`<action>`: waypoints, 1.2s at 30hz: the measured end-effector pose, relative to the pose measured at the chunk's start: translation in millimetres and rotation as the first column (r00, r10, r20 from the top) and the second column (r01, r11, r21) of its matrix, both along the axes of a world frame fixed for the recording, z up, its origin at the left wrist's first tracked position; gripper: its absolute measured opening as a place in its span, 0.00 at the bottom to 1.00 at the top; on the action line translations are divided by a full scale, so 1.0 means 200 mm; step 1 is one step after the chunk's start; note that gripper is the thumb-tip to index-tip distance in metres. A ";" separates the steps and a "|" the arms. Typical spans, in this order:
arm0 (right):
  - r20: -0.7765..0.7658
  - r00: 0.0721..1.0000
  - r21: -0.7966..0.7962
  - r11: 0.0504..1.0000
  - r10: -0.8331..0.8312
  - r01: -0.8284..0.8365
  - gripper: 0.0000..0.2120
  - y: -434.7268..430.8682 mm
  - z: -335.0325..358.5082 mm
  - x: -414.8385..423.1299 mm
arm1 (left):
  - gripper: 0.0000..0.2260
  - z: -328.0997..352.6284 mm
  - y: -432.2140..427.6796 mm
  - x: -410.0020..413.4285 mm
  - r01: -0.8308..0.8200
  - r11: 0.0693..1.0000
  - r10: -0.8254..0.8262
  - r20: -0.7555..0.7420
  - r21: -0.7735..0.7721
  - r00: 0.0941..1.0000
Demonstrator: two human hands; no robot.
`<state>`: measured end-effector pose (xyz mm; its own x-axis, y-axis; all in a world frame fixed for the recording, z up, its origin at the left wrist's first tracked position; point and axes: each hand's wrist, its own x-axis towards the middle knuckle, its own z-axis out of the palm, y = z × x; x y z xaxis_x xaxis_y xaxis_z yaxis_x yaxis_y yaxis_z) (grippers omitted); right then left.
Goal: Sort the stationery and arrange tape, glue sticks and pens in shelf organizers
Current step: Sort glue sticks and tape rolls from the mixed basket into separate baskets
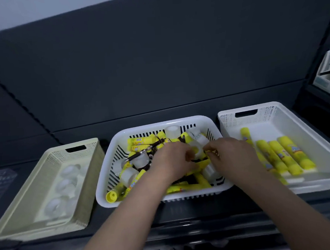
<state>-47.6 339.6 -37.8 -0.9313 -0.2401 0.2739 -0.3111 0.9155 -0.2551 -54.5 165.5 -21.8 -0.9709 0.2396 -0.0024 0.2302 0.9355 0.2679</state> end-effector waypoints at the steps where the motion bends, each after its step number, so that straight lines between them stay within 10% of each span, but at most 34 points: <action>1: 0.009 1.000 -0.006 1.000 -0.013 0.013 0.12 0.00 0.00 0.01 | 0.11 -0.03 0.04 0.00 0.030 0.997 -0.032 -0.029 -0.067 0.999; 5: 0.021 0.998 -0.024 0.998 -0.055 0.055 0.11 0.01 0.01 0.04 | 0.08 -0.07 0.10 0.01 0.055 0.970 -0.085 -0.119 -0.236 0.989; 17: 0.402 0.866 -0.124 0.955 0.296 -0.269 0.05 -0.25 0.00 0.09 | 0.08 0.05 -0.40 0.05 -0.304 0.944 0.316 -0.084 0.125 0.945; 32: 0.225 0.902 -0.192 0.924 0.369 -0.330 0.06 -0.74 0.09 0.12 | 0.07 0.10 -0.88 0.19 -0.528 0.807 0.555 -0.037 0.264 0.831; 36: 0.298 0.823 -0.056 0.870 0.483 -0.490 0.21 -0.94 0.05 0.12 | 0.07 0.09 -0.97 0.24 -0.542 0.803 0.566 -0.033 0.249 0.824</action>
<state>-24.5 150.9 -27.2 -0.7274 -0.6862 -0.0029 -0.6319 0.6715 -0.3870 -7.0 -28.3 -4.2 -0.9299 -0.3568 0.0892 -0.2724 0.8312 0.4847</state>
